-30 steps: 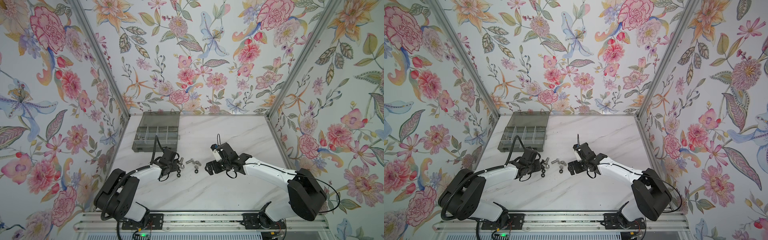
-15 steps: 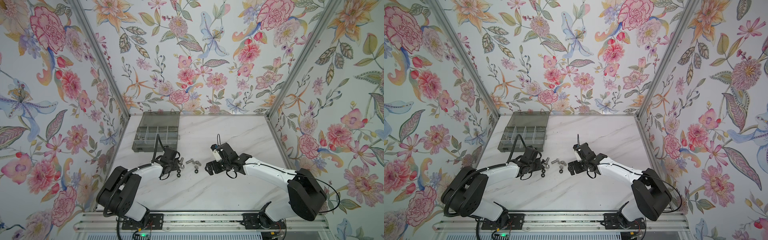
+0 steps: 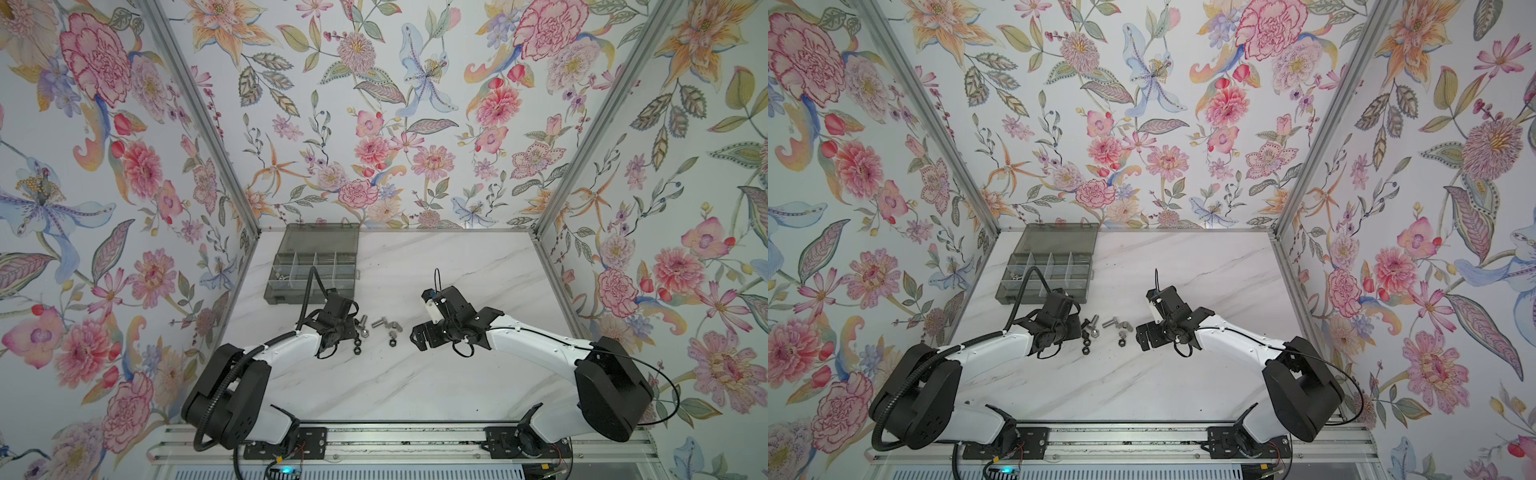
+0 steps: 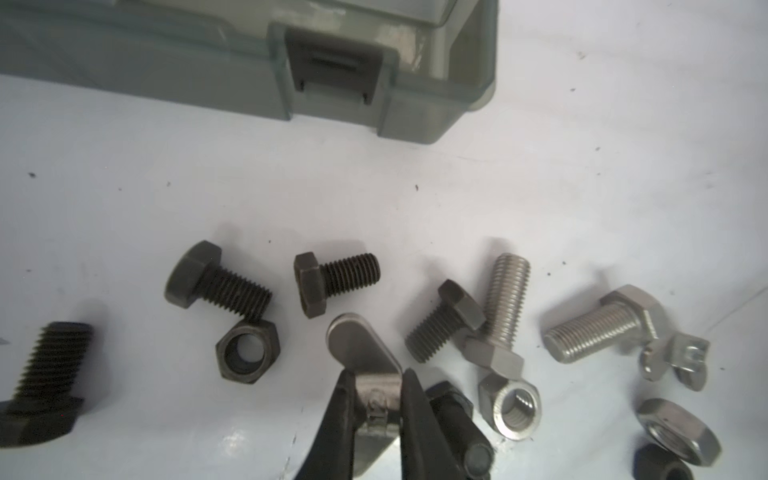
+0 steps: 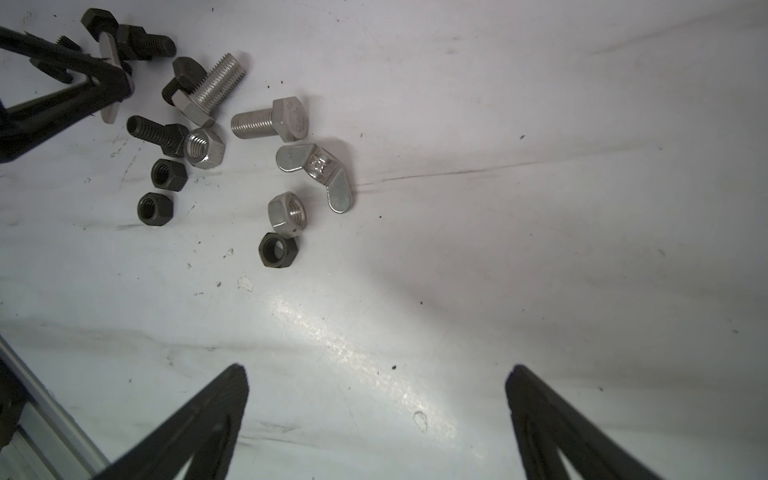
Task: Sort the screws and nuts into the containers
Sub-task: 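Close the left gripper on the silver wing nut, then lift the wing nut and carry it with the left gripper to the box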
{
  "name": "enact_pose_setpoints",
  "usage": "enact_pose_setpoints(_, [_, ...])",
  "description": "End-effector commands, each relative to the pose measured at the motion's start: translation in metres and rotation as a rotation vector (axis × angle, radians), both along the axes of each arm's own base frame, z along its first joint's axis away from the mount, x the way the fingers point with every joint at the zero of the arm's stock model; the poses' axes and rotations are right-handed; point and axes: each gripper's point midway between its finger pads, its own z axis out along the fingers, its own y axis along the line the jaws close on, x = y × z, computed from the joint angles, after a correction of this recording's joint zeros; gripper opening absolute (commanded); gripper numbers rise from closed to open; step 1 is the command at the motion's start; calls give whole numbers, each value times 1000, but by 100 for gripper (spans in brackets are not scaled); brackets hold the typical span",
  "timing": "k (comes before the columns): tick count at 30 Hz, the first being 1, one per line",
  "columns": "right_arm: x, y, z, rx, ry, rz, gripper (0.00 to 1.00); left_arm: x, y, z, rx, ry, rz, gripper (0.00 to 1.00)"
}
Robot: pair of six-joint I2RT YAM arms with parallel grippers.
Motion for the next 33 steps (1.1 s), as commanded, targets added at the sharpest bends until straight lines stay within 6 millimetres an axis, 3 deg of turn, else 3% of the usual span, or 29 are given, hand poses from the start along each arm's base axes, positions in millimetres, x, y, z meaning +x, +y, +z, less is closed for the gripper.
enact_pose_setpoints(1, [0, -2, 0, -9, 2, -2, 99, 15, 1, 44, 23, -79, -26, 0])
enact_pose_setpoints(4, [0, -1, 1, -5, 3, -1, 99, 31, 19, 69, 37, -127, -2, 0])
enact_pose_setpoints(11, [1, -1, 3, -3, -2, -2, 99, 79, 97, 121, 85, -240, 145, 0])
enact_pose_setpoints(14, [1, 0, 2, -5, 0, -3, 99, 97, 125, 129, 103, -259, 196, 0])
enact_pose_setpoints(20, [4, 3, 1, -7, 4, 2, 99, 138, 172, 119, 86, -271, 264, 0])
enact_pose_setpoints(21, [5, 4, 1, -7, 5, 2, 99, 146, 177, 105, 87, -248, 269, 0])
enact_pose_setpoints(33, [9, 1, -8, -22, 27, -4, 99, 200, 215, 68, 76, -246, 292, 0])
